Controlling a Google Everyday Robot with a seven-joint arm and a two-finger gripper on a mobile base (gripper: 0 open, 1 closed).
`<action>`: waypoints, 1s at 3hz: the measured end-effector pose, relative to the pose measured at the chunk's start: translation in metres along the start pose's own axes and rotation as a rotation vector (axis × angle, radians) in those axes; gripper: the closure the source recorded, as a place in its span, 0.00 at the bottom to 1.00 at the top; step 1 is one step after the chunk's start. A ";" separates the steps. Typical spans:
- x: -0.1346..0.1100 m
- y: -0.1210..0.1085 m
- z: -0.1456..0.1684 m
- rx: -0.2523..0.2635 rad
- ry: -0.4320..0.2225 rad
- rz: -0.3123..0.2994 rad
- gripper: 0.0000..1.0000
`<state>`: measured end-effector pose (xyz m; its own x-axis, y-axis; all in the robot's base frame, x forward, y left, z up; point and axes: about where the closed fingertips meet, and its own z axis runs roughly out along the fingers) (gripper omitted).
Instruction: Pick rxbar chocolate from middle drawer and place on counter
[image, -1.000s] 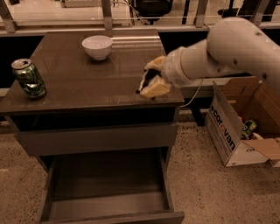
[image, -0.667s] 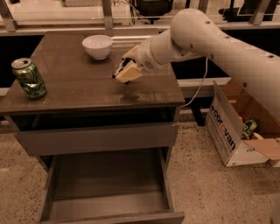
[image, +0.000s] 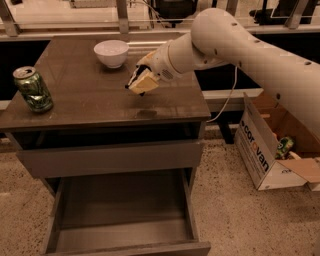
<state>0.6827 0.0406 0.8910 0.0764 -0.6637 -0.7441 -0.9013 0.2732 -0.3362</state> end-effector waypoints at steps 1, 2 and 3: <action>-0.001 0.001 0.002 -0.003 0.000 -0.001 0.05; -0.001 0.002 0.002 -0.005 -0.001 -0.002 0.00; -0.001 0.002 0.002 -0.005 -0.001 -0.002 0.00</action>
Offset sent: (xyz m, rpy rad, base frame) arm -0.0005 0.0020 -0.0008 -0.0003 0.0014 0.0034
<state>0.6819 0.0435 0.8897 0.0782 -0.6637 -0.7439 -0.9034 0.2685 -0.3345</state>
